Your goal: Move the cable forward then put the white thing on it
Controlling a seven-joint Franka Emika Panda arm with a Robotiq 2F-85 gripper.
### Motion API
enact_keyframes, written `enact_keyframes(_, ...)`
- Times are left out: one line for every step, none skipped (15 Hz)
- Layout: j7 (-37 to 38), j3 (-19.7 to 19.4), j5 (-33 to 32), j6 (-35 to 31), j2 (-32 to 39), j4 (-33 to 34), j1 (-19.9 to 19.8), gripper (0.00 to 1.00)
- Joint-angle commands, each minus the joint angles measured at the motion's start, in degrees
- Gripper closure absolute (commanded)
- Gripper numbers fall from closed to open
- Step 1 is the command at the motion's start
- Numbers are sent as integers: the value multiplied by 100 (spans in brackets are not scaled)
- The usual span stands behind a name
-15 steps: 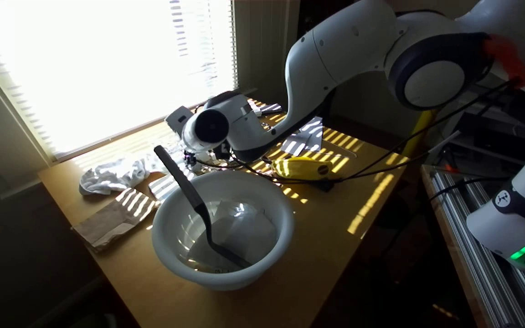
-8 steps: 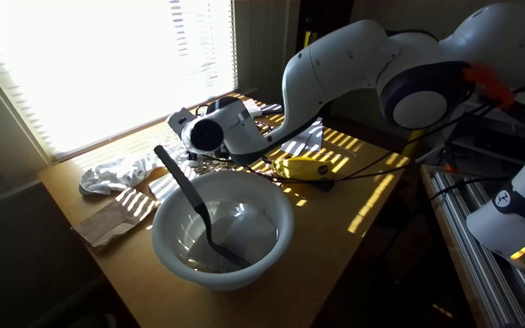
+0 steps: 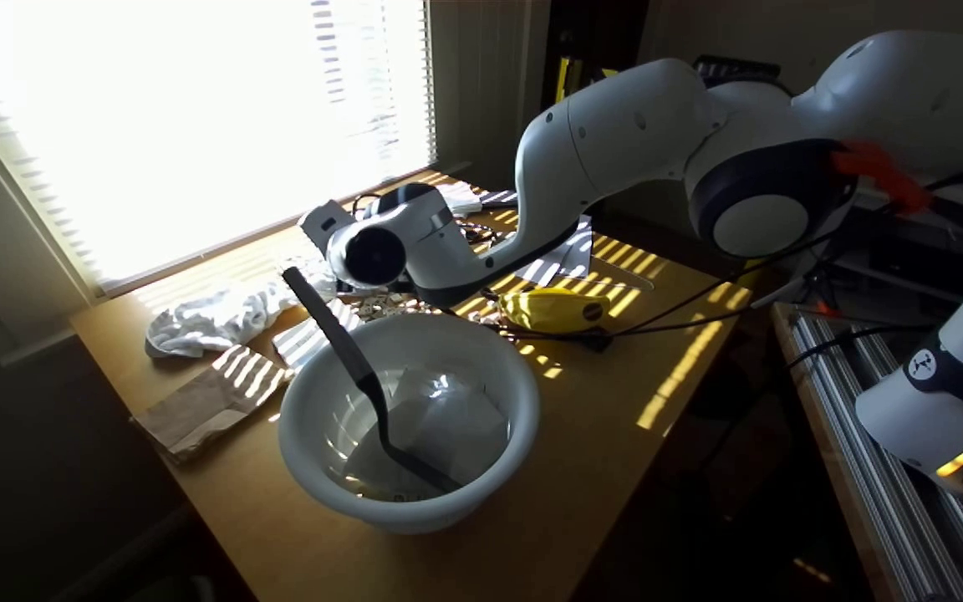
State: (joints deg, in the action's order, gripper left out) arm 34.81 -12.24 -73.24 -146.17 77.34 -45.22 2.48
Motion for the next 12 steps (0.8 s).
enact_keyframes(101,-67,-91,-180,254,496,-19,98)
enact_keyframes(101,-65,-107,-271,263,515,-32,99)
enact_keyframes(88,-53,-110,-356,257,523,-44,100)
enact_keyframes(76,-44,-112,-451,246,535,-60,98)
enact_keyframes(71,-26,-128,-646,218,528,-88,98)
enact_keyframes(92,-25,-151,-860,186,525,-110,98)
enact_keyframes(160,-23,-168,-1131,134,517,-139,98)
enact_keyframes(205,96,-50,-1457,7,446,-227,97)
enact_keyframes(217,218,91,-1614,-167,270,-280,97)
enact_keyframes(284,289,159,-1829,-257,199,-346,97)
enact_keyframes(318,398,244,-1995,-372,83,-428,97)
enact_keyframes(364,501,322,-2159,-439,8,-526,97)
